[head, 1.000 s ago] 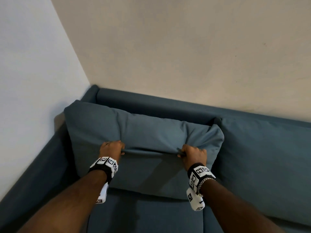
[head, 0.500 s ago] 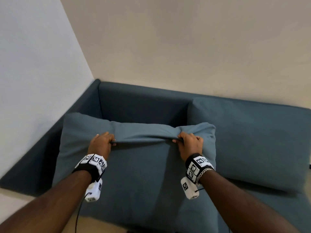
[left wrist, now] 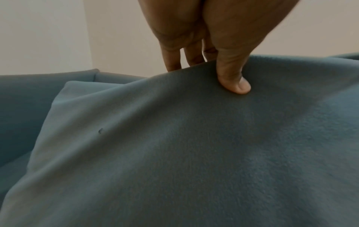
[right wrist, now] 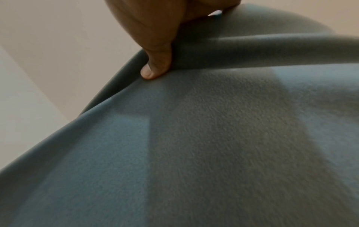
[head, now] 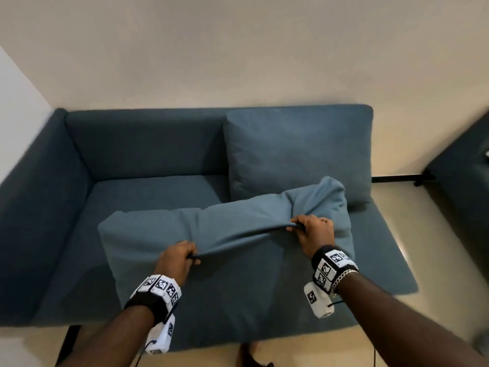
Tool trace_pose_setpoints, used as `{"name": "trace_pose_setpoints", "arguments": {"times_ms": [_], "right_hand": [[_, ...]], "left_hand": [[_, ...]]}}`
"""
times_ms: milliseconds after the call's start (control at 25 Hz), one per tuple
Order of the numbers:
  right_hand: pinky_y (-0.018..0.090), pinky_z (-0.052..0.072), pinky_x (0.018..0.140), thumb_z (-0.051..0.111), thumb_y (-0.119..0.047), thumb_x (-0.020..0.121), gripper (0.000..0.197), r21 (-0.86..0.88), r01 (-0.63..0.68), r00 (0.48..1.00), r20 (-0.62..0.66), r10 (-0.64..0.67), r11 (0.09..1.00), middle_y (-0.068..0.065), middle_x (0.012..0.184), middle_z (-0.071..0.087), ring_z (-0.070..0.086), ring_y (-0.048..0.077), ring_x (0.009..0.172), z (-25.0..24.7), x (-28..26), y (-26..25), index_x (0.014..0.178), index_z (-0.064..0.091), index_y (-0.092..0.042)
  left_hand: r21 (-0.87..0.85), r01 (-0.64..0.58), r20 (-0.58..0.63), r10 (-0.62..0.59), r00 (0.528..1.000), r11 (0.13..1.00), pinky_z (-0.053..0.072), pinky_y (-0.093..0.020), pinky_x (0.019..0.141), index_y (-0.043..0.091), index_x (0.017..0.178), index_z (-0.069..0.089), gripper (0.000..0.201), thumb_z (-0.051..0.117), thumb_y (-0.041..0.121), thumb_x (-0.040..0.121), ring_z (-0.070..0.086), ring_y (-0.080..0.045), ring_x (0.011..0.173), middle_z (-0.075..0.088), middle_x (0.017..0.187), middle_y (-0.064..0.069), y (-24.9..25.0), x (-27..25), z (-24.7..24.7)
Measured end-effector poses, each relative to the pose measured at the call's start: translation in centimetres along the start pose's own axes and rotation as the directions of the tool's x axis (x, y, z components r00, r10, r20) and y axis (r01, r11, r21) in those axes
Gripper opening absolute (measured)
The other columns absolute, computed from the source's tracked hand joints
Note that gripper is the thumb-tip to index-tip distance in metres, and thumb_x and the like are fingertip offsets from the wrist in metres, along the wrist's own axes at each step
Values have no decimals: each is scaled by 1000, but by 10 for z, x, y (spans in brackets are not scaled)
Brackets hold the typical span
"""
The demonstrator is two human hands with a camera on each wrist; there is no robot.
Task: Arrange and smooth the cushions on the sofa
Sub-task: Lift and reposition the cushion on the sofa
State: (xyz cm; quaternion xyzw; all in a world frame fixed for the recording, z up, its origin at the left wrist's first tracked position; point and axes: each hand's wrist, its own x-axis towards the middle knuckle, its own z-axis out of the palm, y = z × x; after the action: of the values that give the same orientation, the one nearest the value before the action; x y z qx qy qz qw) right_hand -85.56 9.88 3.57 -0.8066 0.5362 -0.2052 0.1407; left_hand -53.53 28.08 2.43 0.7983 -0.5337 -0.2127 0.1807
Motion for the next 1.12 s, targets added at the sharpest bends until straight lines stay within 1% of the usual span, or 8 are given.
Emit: {"name": "trace_pose_setpoints", "arguments": {"times_ms": [240,440,680,800,880,920,1000,1120], "right_hand": [[42,34,96,72,-39,92,15,-103,-115,992,-61,109,988,0,88,76,69,28,91,-62,-58,65,99,77,-27],[42,34,102,72,-42,92,21,-152,-178,984,-32,175,972,6,92,77,69,31,98,-97,-58,116,104,77,-25],[40,37,93,71,-50,90,19,-193,-161,967,164,193,968,0,91,76,70,29,99,-99,5,198,94,74,-31],[42,34,107,60,-54,97,27,-238,-172,914,323,245,956,1,126,72,59,27,127,-56,51,244,114,73,-37],[51,21,120,50,-60,100,41,-259,-171,840,466,278,951,-4,161,42,28,22,154,-18,52,269,137,59,-45],[57,13,123,46,-65,99,51,-262,-162,788,546,284,951,-8,169,24,12,21,158,-2,47,277,147,46,-48],[63,0,122,40,-72,97,68,-251,-159,713,640,286,955,-12,172,-2,-10,21,159,21,30,282,158,20,-49],[64,-7,123,38,-72,96,76,-229,-116,690,681,244,967,-11,171,-15,-20,21,157,39,20,278,160,4,-49]], "left_hand": [[-40,-155,-46,153,987,987,35,-27,67,13,76,64,21,81,0,74,66,-30,78,69,81,-3,70,-27,39],[-70,-140,-51,137,989,988,34,-28,68,14,77,63,20,82,5,76,66,-30,83,70,85,-3,126,-28,66],[42,-40,172,32,985,998,42,-30,68,20,73,58,26,82,15,80,67,-28,87,63,80,3,174,42,114],[222,24,269,-85,959,975,43,-27,76,28,79,62,18,77,24,87,69,-24,100,71,94,7,183,105,159],[315,18,312,-121,942,949,44,-30,86,31,94,63,11,73,34,91,66,-25,115,71,114,6,189,127,192],[354,6,331,-131,934,935,44,-34,97,33,113,63,27,73,44,90,59,-24,128,64,133,4,190,130,210],[397,19,397,-191,898,918,31,-48,117,31,151,39,77,69,61,87,28,-22,154,28,167,2,187,119,237],[394,102,434,-283,855,913,15,-59,124,35,164,-1,106,64,68,87,-5,-18,160,-14,172,12,175,103,253]]}}
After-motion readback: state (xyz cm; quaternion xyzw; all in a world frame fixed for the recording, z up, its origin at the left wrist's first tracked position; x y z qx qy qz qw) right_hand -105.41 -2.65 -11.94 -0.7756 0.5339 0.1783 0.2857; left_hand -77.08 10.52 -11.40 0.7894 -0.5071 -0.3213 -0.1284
